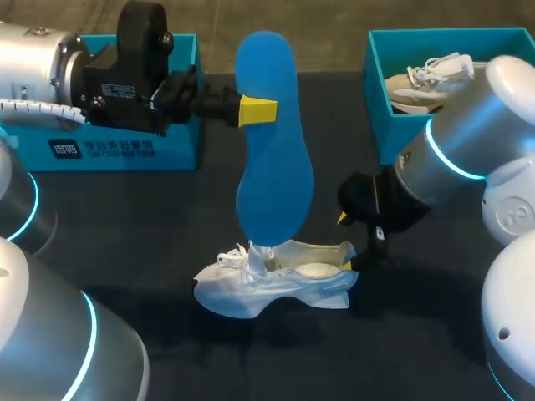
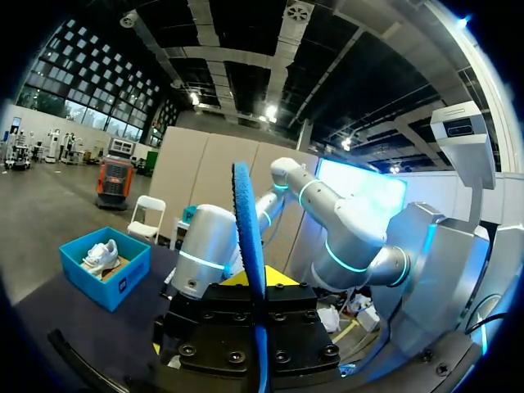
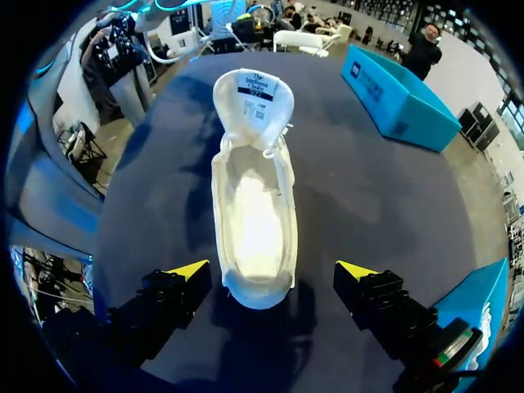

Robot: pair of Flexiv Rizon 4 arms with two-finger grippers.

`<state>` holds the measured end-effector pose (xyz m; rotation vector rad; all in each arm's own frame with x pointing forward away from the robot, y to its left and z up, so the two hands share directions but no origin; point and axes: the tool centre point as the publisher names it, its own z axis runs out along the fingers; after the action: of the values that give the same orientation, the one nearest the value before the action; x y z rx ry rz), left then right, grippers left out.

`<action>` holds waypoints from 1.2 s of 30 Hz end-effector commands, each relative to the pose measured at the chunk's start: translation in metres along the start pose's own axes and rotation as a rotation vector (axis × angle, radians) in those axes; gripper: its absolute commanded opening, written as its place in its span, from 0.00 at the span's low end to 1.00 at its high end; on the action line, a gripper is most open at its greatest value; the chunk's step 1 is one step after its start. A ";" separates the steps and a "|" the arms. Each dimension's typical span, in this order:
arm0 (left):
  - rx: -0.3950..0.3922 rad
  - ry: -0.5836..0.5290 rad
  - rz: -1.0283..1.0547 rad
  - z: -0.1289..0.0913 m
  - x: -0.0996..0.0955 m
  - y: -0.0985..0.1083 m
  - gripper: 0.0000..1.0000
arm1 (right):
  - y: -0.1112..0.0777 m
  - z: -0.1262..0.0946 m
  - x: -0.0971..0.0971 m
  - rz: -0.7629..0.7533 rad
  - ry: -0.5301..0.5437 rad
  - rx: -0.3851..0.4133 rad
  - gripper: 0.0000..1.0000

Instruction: Take the shoe out of the shoebox, open the shoe tongue, remove and reinsert the insole, then place the shoe into the shoebox

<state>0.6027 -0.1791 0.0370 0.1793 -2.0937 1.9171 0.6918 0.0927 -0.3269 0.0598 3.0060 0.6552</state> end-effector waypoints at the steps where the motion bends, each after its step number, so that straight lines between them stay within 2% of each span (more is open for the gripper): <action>1: -0.003 0.000 -0.001 0.001 -0.001 -0.001 0.00 | 0.007 -0.002 0.003 0.012 -0.012 0.384 1.00; 10: -0.003 0.000 -0.001 0.001 -0.001 -0.001 0.00 | 0.013 0.001 0.006 0.050 0.000 0.505 1.00; 14: -0.003 0.000 -0.001 0.001 -0.001 -0.001 0.00 | 0.015 0.002 0.007 0.065 0.010 0.523 1.00; 36: -0.003 0.000 -0.001 0.001 -0.001 -0.001 0.00 | 0.023 0.002 0.008 0.050 0.013 0.462 1.00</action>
<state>0.6027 -0.1791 0.0370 0.1792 -2.0937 1.9171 0.6845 0.1116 -0.3187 0.1528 3.1073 -0.0344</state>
